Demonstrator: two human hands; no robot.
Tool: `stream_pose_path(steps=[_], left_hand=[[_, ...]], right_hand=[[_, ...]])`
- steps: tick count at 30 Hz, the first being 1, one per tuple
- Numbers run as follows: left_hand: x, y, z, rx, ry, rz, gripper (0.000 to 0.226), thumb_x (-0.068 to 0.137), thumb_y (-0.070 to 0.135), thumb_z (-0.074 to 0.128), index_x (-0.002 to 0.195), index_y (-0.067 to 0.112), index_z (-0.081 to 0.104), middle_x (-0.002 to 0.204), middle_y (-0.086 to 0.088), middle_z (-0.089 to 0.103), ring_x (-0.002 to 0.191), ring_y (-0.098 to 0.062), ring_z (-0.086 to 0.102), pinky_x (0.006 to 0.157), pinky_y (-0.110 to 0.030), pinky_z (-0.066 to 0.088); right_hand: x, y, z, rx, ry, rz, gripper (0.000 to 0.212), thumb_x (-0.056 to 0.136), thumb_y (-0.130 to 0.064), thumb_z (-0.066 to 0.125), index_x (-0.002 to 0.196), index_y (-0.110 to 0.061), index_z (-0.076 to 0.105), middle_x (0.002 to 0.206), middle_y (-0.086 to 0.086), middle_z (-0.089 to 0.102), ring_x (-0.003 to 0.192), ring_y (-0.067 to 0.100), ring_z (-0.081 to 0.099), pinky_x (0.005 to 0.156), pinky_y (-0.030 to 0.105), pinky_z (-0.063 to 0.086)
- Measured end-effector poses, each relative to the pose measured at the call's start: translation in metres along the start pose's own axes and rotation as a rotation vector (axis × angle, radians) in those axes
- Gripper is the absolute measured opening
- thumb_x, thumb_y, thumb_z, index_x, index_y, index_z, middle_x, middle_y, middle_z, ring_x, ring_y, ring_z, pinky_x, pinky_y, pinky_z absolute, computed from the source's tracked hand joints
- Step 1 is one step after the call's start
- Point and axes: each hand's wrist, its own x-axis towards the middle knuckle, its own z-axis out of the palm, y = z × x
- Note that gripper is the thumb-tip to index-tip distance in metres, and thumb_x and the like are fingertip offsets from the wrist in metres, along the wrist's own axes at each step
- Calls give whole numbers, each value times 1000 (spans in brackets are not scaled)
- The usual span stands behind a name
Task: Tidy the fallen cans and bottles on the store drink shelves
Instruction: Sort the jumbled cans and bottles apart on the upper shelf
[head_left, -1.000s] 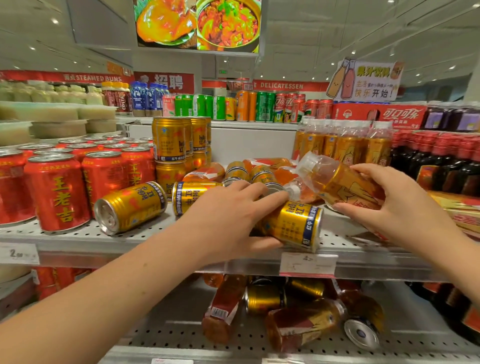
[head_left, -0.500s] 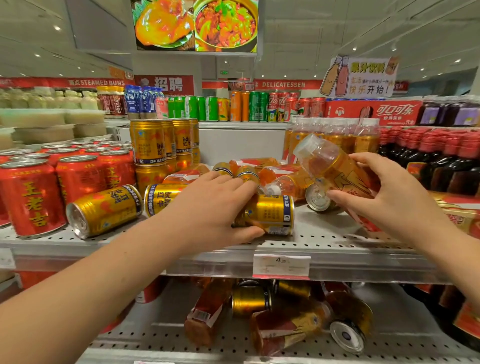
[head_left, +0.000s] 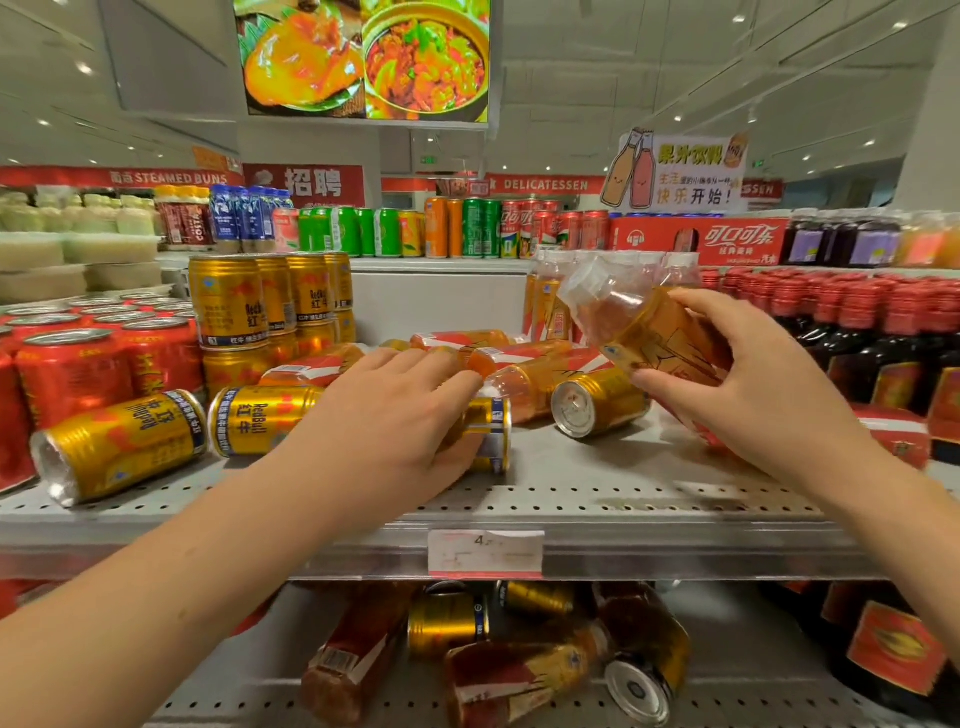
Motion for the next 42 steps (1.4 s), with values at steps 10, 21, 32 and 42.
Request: stream_pose_path(steps=[10,21,32,42], left_hand=[[30,42,5,2,-34,-30,52,95,53,33,132,25,57,131,1,59,118,-24,56,102,-40,44],[33,24,17,-151,-53,-180,72,87,86,35,136,37,56,127,17,60,111,-6,56,89,-24,48],[35,20,22,-150,-99,-166,77,89,85,17,134,36,57,119,15,61,108,-8,52,96,-32,46],[68,1,24,-370,-107,-275,61,94,75,40,138,35,53,128,13,64,105,-8,58,86,-33,55]], right_hand=[[58,63,-36,-377,-138,-40,69,77,-62,73,135,-28,54,115,-2,64,104,21,57,89,43,51],[89,124,0,-406,-560,114,92,70,-75,70,146,-28,46,134,-4,59,108,18,58,81,31,49],[109,127,12,-501,-868,317,92,80,-73,62,153,-23,36,152,2,44,135,24,46,108,37,38],[115,100,5,-367,-678,235,92,70,-83,50,142,-25,50,139,0,57,114,19,57,97,34,47]])
